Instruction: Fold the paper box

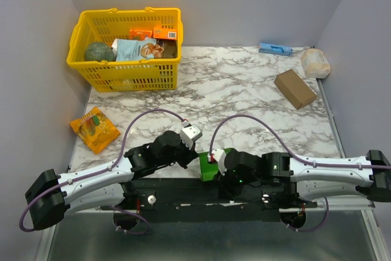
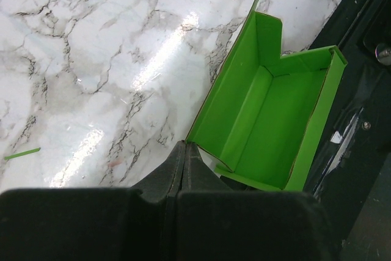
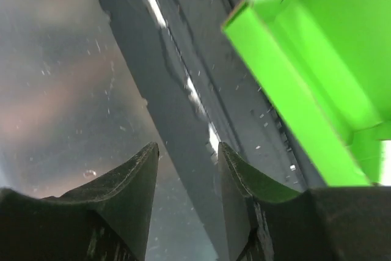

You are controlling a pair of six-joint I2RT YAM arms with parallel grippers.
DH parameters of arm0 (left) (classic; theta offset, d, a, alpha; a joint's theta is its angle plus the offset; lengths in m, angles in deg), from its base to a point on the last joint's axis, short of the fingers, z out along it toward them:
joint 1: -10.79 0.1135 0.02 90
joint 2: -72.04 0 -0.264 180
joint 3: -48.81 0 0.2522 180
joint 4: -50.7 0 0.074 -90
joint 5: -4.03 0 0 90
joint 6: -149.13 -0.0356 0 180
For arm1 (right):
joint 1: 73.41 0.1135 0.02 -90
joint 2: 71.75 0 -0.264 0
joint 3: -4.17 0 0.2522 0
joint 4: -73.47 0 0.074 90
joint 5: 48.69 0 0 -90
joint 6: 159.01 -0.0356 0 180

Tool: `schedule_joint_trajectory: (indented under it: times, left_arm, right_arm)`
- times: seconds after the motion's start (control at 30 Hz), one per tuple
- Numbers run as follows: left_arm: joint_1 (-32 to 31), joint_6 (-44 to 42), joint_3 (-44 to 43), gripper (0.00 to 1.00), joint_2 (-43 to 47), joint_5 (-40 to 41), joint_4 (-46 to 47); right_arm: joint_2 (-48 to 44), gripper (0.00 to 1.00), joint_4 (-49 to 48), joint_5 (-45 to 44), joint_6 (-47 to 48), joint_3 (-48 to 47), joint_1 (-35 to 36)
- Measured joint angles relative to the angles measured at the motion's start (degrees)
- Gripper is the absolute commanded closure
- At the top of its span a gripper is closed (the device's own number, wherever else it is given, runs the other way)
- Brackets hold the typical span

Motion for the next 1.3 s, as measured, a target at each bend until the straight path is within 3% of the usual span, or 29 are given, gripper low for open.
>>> schedule_joint_trajectory:
  times: [0.17,0.47,0.83,1.3]
  left_arm:
    - [0.0,-0.2,0.0,1.0,-0.2,0.0,0.1]
    - [0.0,-1.7,0.0,1.0,-0.2,-2.5,0.9]
    - [0.2,-2.2,-0.1,1.0,-1.5,-6.3,3.2]
    - [1.0,-0.7,0.0,1.0,-4.4,-8.2,7.7]
  right_arm:
    - [6.1,0.46,-0.5,-1.0,-2.1,0.3,0.2]
    - [13.1,0.44,-1.4,-11.8,-2.7,-2.0,0.1]
    - [13.8,0.44,-7.2,-19.8,-1.6,-0.9,-3.2]
    - [15.5,0.42,-21.1,-21.6,2.9,3.7,-5.4]
